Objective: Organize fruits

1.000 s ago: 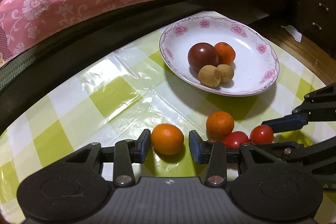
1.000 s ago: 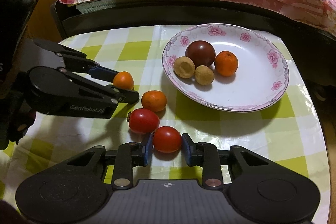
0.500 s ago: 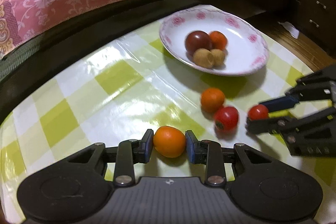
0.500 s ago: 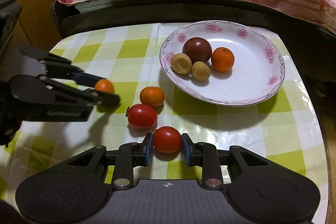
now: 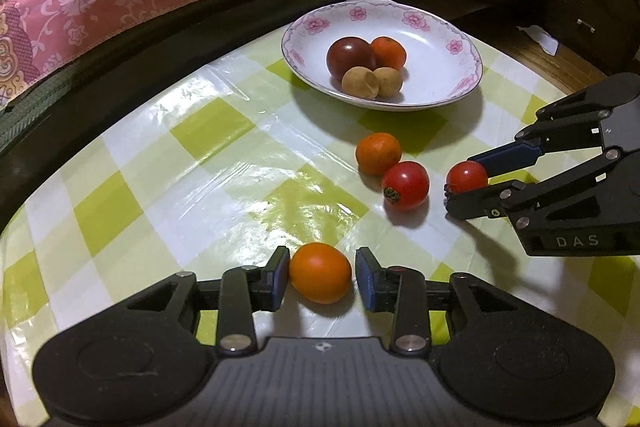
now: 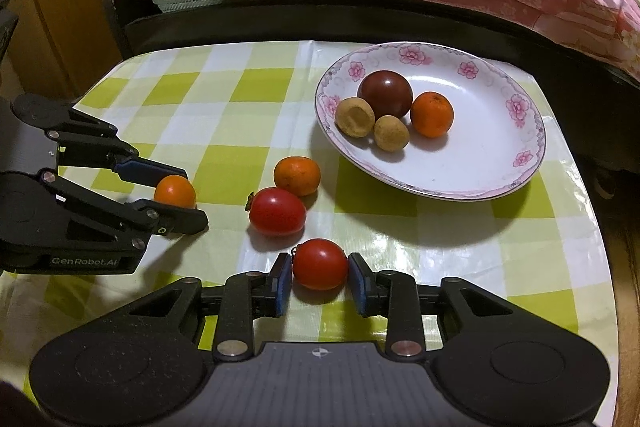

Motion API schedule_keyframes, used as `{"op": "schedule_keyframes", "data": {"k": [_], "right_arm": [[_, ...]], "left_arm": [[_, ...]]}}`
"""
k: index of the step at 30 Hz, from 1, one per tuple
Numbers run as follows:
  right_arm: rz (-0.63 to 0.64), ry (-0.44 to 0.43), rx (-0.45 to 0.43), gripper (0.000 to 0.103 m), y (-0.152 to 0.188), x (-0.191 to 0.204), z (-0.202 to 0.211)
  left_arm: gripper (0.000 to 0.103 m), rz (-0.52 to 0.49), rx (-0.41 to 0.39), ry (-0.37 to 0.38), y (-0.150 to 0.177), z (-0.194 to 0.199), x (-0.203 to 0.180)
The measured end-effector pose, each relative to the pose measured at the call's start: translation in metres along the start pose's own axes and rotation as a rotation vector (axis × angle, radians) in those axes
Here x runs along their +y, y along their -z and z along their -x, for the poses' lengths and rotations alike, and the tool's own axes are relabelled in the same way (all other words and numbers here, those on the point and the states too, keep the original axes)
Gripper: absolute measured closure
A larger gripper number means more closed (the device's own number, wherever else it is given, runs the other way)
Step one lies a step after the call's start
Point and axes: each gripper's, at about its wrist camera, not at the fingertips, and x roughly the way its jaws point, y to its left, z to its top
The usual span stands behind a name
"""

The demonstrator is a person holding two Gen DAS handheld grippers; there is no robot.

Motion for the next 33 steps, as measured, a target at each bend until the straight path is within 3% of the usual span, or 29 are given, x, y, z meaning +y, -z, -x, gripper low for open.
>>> {"op": "schedule_keyframes", "data": {"k": [6, 13, 19, 33], "right_arm": [[-0.005, 0.003, -0.001, 0.075, 0.001, 0.000, 0.001], [-0.016, 0.015, 0.012, 0.078, -0.001, 0.002, 0.001], [-0.031, 0.003, 0.020, 0.078, 0.000, 0.001, 0.003], [-0.085, -0.010, -0.061, 0.079, -0.015, -0.006, 0.025]], "left_arm": [[0.055, 0.008, 0.001, -0.021, 0.005, 0.003, -0.002], [0.063, -0.001, 0.008, -0.045, 0.004, 0.004, -0.008], [0.063, 0.006, 0.016, -0.032, 0.002, 0.006, -0.011], [0.063, 0.017, -0.075, 0.018, -0.036, 0.016, -0.023]]}}
